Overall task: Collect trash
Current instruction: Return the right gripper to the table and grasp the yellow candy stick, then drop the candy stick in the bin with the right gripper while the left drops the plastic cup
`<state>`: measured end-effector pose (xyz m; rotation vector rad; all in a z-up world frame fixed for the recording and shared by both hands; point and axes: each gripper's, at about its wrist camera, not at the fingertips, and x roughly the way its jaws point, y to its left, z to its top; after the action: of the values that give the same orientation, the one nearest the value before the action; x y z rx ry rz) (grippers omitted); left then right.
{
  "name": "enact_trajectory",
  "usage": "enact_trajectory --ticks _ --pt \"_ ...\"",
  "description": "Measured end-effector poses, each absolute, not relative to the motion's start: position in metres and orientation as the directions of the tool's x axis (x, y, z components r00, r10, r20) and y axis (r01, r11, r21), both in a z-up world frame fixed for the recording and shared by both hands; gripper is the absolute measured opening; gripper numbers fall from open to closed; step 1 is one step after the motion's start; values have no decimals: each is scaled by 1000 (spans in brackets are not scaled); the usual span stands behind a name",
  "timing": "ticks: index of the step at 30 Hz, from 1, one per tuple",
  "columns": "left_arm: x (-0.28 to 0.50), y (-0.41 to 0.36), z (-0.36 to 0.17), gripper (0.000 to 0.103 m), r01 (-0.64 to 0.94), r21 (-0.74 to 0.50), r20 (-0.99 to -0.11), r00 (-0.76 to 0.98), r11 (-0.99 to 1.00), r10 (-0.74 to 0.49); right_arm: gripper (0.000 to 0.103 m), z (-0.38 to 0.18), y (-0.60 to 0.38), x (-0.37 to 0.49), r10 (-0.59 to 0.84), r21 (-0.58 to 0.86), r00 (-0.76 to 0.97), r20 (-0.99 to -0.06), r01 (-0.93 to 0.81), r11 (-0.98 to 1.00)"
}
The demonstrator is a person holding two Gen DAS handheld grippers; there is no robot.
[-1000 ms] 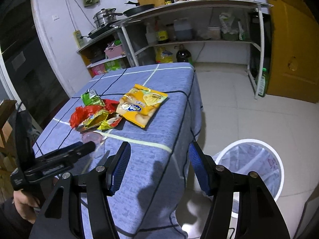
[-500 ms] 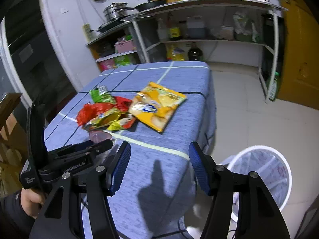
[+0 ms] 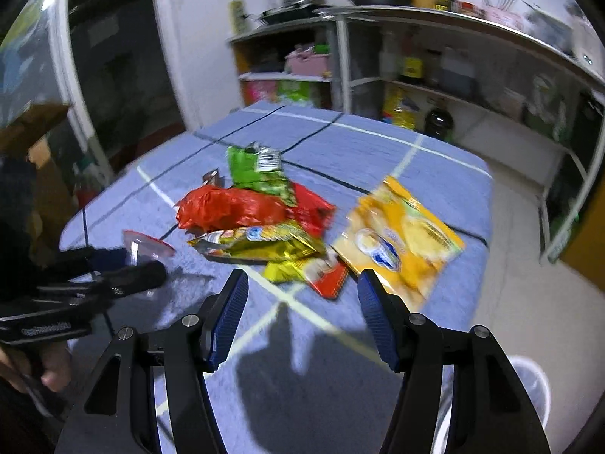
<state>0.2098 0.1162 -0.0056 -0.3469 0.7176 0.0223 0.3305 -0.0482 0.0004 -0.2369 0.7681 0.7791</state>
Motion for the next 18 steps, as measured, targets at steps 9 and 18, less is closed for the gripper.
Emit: enact_trajectory --ticks 9,18 --pt "201 152 -5 48 -188 -356 -633 769 915 -88 61 -13 10 357 511 -89 416 -752 -832 547" --pt "196 171 -15 48 -220 -379 -646 758 899 -87 61 -32 48 347 436 -258 389 -811 -908 330"
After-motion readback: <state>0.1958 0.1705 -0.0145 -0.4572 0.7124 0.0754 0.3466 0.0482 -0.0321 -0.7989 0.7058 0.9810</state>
